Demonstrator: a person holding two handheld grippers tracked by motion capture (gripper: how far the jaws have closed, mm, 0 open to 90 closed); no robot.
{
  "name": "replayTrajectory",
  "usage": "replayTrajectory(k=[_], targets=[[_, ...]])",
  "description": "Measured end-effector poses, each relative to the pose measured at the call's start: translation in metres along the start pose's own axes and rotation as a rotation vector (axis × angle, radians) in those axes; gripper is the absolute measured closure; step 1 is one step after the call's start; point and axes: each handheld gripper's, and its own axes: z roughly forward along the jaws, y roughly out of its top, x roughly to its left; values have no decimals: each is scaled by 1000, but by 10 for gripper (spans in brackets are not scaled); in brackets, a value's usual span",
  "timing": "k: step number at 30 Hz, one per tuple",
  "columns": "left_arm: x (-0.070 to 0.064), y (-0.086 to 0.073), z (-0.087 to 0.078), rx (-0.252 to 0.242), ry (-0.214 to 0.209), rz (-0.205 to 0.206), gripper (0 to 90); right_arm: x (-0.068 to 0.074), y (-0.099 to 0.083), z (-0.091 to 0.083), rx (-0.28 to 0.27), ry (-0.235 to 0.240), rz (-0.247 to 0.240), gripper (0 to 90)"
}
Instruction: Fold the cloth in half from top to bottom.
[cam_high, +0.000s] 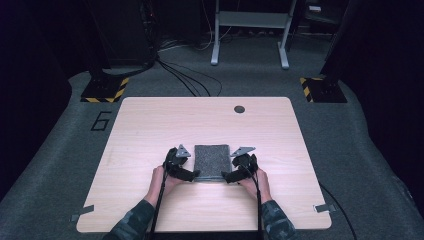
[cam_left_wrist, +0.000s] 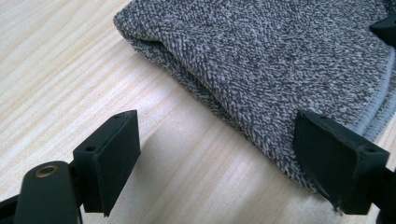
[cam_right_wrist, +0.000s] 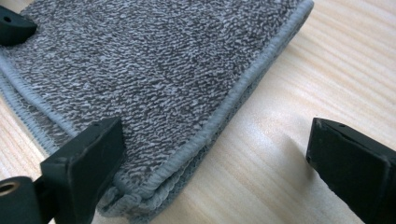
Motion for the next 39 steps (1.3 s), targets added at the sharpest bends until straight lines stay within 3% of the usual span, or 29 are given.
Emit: replayTrajectory(k=[2,8,11,17,19,24,29,30,34,36,39], targets=[[0,0,-2,-9,-1,-6,122,-1,1,-1,-5,3,-16,45],[-1,0,-19,-37,-10,-29,105,-2,0,-16,-56,30,5,41],[0,-3,-31,-82,0,-37,105,-1,0,-29,-78,29,16,46],[1,-13,-56,-99,38,-34,105,-3,-7,-51,-106,13,25,51],[4,-21,-66,-101,60,-44,103,-8,-16,-63,-117,-12,33,58],[15,-37,-76,-93,96,-70,92,-17,-31,-72,-110,-53,59,59],[23,-59,-83,-96,127,-121,85,-31,-60,-82,-82,-112,104,63],[25,-67,-85,-89,147,-131,85,-38,-74,-85,-74,-150,117,64],[28,-82,-86,-75,169,-159,83,-48,-91,-89,-62,-189,143,64],[28,-89,-85,-76,175,-188,82,-52,-98,-90,-58,-218,140,62],[27,-95,-81,-76,191,-195,76,-55,-104,-89,-61,-223,128,51]])
